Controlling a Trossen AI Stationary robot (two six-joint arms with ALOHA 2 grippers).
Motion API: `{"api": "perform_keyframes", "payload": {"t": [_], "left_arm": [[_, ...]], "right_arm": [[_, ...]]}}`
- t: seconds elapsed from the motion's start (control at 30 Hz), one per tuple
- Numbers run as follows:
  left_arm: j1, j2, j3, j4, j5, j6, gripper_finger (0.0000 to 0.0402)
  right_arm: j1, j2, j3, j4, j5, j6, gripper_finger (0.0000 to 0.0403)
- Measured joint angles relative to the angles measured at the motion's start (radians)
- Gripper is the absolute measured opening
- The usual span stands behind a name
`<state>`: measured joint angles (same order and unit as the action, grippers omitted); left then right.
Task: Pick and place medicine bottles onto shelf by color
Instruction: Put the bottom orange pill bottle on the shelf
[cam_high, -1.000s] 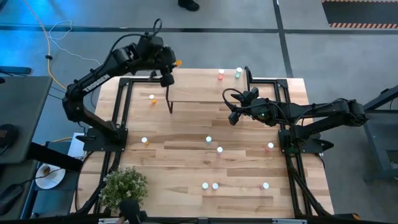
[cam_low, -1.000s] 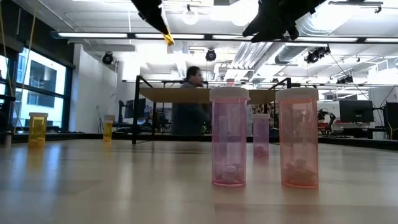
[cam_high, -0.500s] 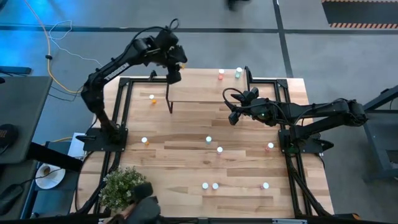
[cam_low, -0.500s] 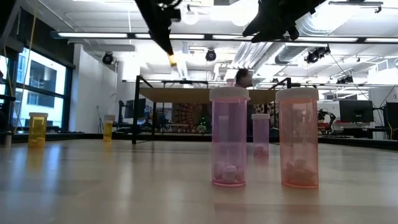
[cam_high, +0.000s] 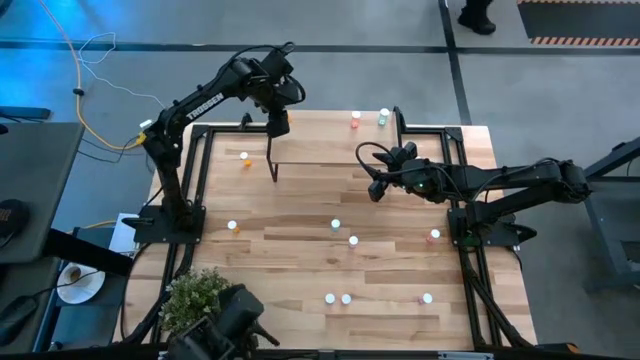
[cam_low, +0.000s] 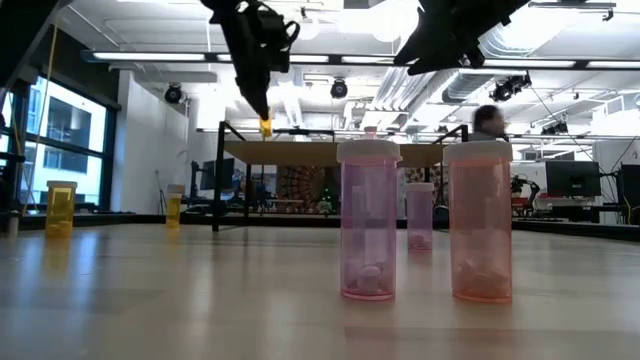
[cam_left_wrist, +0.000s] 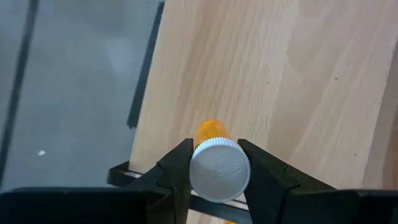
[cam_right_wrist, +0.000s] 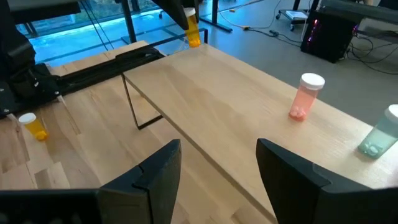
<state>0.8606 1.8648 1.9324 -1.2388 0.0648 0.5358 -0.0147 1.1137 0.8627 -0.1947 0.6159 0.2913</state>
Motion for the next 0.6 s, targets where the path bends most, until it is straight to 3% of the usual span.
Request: {"api": "perform_keyframes", "payload": {"t": [0.1, 0.6], "left_arm": [[0.012, 0.012, 0.000, 0.000, 0.034, -0.002, 0.0108], [0.011, 0.063, 0.000, -0.023, 0.005, -0.009, 0.0108]], "right_arm": [[0.000, 0.000, 0.000, 0.000, 0.000, 0.000, 0.0201], [0.000, 0.000, 0.000, 0.000, 0.000, 0.000, 0.0201]]}}
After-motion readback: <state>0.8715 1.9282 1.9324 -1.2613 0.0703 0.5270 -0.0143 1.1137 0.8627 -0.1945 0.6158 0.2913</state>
